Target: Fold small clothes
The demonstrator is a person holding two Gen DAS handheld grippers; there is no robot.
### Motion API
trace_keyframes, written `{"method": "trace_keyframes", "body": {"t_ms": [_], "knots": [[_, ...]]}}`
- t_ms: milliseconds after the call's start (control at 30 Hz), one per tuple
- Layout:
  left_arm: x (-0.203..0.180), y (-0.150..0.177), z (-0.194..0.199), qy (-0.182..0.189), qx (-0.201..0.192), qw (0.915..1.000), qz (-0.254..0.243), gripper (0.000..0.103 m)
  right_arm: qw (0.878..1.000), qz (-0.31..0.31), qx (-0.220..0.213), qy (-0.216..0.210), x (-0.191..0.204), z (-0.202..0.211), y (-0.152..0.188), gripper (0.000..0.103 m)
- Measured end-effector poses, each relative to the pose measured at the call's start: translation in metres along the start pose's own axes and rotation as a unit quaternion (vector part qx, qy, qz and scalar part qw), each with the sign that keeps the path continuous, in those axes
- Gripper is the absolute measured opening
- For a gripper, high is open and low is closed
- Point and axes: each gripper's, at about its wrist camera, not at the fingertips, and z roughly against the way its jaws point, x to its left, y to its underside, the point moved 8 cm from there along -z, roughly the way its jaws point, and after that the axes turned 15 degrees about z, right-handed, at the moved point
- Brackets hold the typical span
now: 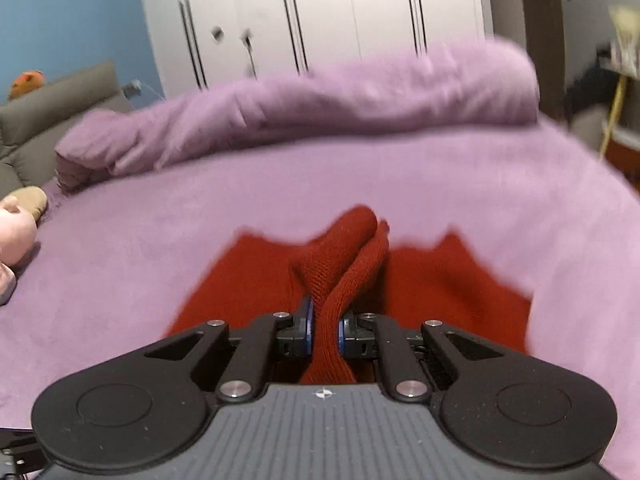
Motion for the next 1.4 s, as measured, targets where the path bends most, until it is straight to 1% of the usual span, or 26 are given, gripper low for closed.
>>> {"method": "trace_keyframes", "body": {"t_ms": [67, 167, 300, 400, 467, 500, 533, 600, 633, 700, 767, 867, 900, 933, 1000, 1033, 1067, 1100, 1133, 1167, 1200, 1233, 1267, 1300, 1333, 1400], "knots": [[-0.004, -0.005, -0.006, -0.006, -0.006, 0.9999, 0.008, 0.062, 0.999, 0.022, -0.005, 0.028, -0.012, 0.005, -0.003, 0.010], [-0.011, -0.007, -0.011, -0.006, -0.006, 0.9999, 0.010, 0.062, 0.997, 0.039, 0.015, 0.067, -0.033, 0.002, 0.007, 0.010], [-0.015, -0.001, -0.014, -0.002, -0.002, 1.0000, 0.004, 0.063, 0.993, 0.021, 0.045, 0.109, -0.066, -0.006, 0.034, 0.010], [-0.014, 0.000, -0.017, -0.013, -0.004, 0.9999, 0.002, 0.063, 0.991, -0.033, 0.078, 0.104, -0.088, -0.014, 0.056, 0.013], [-0.014, -0.001, -0.017, -0.014, -0.001, 0.9999, 0.010, 0.062, 0.992, -0.079, 0.061, 0.082, -0.095, -0.002, 0.061, 0.015], [-0.014, -0.001, -0.015, -0.013, 0.001, 0.9998, 0.013, 0.062, 0.991, -0.097, 0.047, 0.081, -0.100, 0.009, 0.062, 0.021], [-0.015, -0.002, -0.013, -0.010, 0.002, 0.9999, 0.014, 0.062, 0.989, -0.117, 0.036, 0.083, -0.105, 0.022, 0.066, 0.033], [-0.020, -0.002, -0.007, 0.002, -0.001, 1.0000, 0.004, 0.062, 0.983, -0.169, 0.019, 0.071, -0.114, 0.042, 0.080, 0.052], [-0.022, 0.000, -0.004, 0.004, -0.002, 1.0000, -0.002, 0.062, 0.978, -0.204, 0.017, 0.050, -0.116, 0.051, 0.091, 0.055], [-0.029, 0.002, -0.001, 0.012, 0.001, 0.9999, -0.008, 0.063, 0.968, -0.250, 0.020, 0.013, -0.115, 0.061, 0.112, 0.055], [-0.041, 0.005, -0.003, 0.018, 0.004, 0.9996, -0.021, 0.063, 0.952, -0.302, 0.020, -0.038, -0.111, 0.058, 0.127, 0.055], [-0.055, 0.008, -0.014, -0.003, 0.004, 0.9987, -0.051, 0.063, 0.933, -0.350, 0.019, -0.079, -0.102, 0.040, 0.133, 0.054], [-0.059, 0.008, -0.019, -0.011, 0.004, 0.9982, -0.059, 0.063, 0.932, -0.354, 0.021, -0.076, -0.101, 0.035, 0.132, 0.043], [-0.060, 0.006, -0.023, -0.026, 0.003, 0.9978, -0.060, 0.062, 0.932, -0.355, 0.027, -0.069, -0.098, 0.029, 0.130, 0.027], [-0.060, -0.001, -0.025, -0.032, -0.010, 0.9980, -0.054, 0.061, 0.927, -0.368, 0.025, -0.073, -0.092, 0.025, 0.122, 0.021], [-0.057, -0.005, -0.023, -0.036, -0.020, 0.9981, -0.045, 0.061, 0.917, -0.387, 0.007, -0.098, -0.090, 0.027, 0.118, 0.020], [-0.054, -0.009, -0.022, -0.038, -0.027, 0.9983, -0.035, 0.062, 0.897, -0.420, -0.020, -0.139, -0.089, 0.031, 0.117, 0.020], [-0.050, -0.013, -0.020, -0.036, -0.031, 0.9986, -0.022, 0.063, 0.862, -0.467, -0.049, -0.189, -0.090, 0.033, 0.117, 0.020], [-0.043, -0.016, -0.018, -0.037, -0.036, 0.9986, -0.007, 0.064, 0.834, -0.500, -0.069, -0.222, -0.092, 0.033, 0.120, 0.019], [-0.037, -0.018, -0.016, -0.040, -0.039, 0.9984, 0.006, 0.066, 0.829, -0.507, -0.068, -0.225, -0.094, 0.030, 0.123, 0.019], [-0.030, -0.019, -0.015, -0.040, -0.037, 0.9984, 0.015, 0.069, 0.849, -0.489, -0.049, -0.196, -0.097, 0.028, 0.127, 0.019], [-0.024, -0.019, -0.015, -0.036, -0.031, 0.9986, 0.023, 0.071, 0.881, -0.448, -0.018, -0.150, -0.100, 0.026, 0.132, 0.019], [-0.020, -0.017, -0.017, -0.033, -0.018, 0.9989, 0.029, 0.072, 0.903, -0.413, 0.013, -0.119, -0.100, 0.022, 0.138, 0.019], [-0.015, -0.015, -0.019, -0.026, -0.001, 0.9989, 0.039, 0.072, 0.914, -0.390, 0.041, -0.101, -0.099, 0.018, 0.145, 0.019], [-0.014, -0.014, -0.019, -0.021, 0.010, 0.9988, 0.044, 0.072, 0.918, -0.380, 0.057, -0.099, -0.097, 0.014, 0.150, 0.019], [-0.014, -0.012, -0.017, -0.020, 0.017, 0.9991, 0.034, 0.072, 0.925, -0.364, 0.058, -0.097, -0.098, 0.016, 0.148, 0.019]]}}
